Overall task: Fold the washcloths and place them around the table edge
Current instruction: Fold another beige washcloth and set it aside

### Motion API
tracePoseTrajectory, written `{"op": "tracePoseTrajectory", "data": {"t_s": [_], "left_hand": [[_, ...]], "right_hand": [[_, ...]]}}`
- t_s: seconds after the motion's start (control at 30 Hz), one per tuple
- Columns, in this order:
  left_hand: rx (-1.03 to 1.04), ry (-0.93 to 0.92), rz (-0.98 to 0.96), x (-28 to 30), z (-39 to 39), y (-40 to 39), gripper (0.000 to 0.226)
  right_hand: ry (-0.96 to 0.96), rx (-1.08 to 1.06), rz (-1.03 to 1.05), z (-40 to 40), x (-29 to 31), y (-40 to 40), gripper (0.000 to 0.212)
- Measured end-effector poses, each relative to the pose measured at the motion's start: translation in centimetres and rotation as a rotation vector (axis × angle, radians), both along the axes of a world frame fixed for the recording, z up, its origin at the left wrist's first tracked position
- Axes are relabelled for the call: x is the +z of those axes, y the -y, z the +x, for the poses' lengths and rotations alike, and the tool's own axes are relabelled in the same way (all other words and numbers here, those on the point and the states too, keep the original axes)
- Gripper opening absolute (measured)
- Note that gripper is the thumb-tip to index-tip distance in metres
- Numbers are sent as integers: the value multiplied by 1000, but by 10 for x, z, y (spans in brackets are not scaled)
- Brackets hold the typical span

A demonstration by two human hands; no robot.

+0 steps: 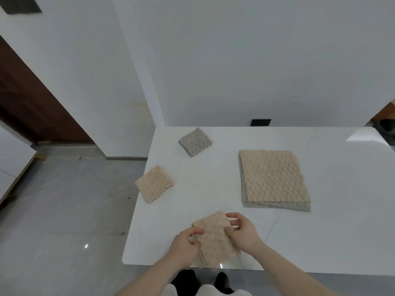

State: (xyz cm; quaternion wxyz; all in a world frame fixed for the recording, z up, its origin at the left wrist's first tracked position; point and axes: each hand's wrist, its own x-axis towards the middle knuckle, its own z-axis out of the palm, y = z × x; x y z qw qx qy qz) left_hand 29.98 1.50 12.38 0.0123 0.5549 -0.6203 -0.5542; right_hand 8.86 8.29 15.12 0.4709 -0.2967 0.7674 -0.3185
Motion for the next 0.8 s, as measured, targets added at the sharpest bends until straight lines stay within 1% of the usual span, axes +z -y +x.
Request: {"op": "tracePoseTrajectory", "data": {"t_s": [0.1, 0.17, 0.3, 0.47, 0.6, 0.8], "left_hand": [[39, 18, 6, -6, 10, 7, 36], [25, 18, 10, -10, 17, 12, 35], [-83, 33, 37, -16, 26, 32, 30], [-307, 124, 86, -24, 46, 62, 49], [-441, 131, 118, -35, 70, 84, 62], [-602, 136, 57, -49, 95, 103, 68]], "right_hand": [[-1, 26, 2, 10, -8, 12, 33], [-16, 39, 5, 16, -11, 19, 31], [-41, 42, 31, 26, -17, 31, 31], [-58, 5, 118, 58, -35, 46, 31], [-96, -24, 146, 91, -45, 59, 33], [-192, -108, 138, 134, -48, 71, 51]]}}
